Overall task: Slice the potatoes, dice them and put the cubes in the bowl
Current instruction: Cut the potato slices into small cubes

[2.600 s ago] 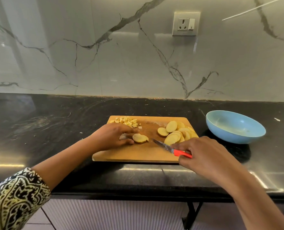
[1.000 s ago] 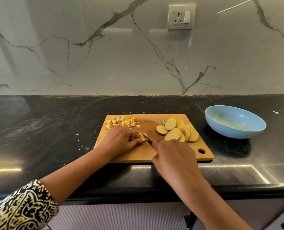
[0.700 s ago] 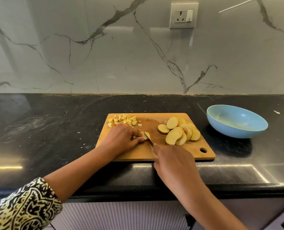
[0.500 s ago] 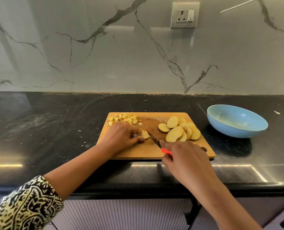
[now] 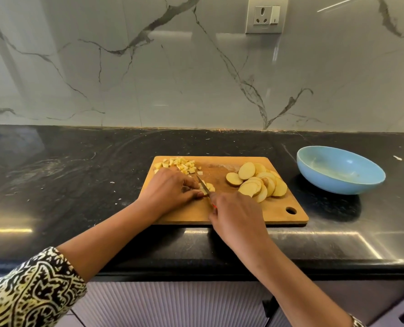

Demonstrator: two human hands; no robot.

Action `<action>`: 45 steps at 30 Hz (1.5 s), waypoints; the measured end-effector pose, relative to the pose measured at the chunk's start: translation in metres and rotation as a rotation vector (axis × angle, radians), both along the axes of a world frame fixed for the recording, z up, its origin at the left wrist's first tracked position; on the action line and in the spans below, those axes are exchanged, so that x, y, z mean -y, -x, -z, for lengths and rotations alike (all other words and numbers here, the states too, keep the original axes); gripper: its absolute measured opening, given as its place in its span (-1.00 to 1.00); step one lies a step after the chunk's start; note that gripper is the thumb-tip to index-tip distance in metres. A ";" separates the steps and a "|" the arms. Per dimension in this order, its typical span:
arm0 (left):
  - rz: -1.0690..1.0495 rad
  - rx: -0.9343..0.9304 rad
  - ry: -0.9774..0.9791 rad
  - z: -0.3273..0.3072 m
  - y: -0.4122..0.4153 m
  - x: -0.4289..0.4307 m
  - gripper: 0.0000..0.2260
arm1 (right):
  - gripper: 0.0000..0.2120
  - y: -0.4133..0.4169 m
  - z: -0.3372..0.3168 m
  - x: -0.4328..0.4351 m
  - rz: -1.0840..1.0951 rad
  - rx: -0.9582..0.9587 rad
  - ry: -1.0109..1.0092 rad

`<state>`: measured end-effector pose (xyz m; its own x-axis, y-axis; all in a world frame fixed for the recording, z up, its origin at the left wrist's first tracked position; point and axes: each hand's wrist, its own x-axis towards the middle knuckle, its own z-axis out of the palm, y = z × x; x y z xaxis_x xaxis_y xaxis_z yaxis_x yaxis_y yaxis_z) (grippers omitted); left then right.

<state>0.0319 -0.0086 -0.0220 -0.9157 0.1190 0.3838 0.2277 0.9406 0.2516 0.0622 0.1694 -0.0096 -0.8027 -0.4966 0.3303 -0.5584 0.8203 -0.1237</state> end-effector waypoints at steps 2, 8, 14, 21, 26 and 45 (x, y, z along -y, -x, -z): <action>-0.002 0.018 -0.004 0.001 0.000 0.001 -0.71 | -0.69 -0.006 0.002 -0.010 -0.021 0.012 0.006; -0.003 0.046 -0.014 -0.007 -0.002 0.003 -0.68 | -0.60 -0.022 -0.016 -0.040 -0.033 0.075 0.081; 0.005 0.023 -0.040 -0.005 -0.002 0.010 -0.74 | -0.61 -0.012 -0.008 -0.020 -0.018 0.057 0.112; 0.023 -0.026 -0.026 -0.002 0.001 0.009 -0.78 | -0.73 -0.001 0.003 0.010 -0.011 -0.003 0.014; -0.017 -0.025 0.053 0.001 0.004 0.014 -0.72 | -0.64 -0.018 0.003 -0.017 -0.045 0.038 0.061; -0.072 0.032 0.113 -0.005 0.004 0.019 -0.72 | -0.67 0.005 0.012 -0.004 -0.039 0.057 0.137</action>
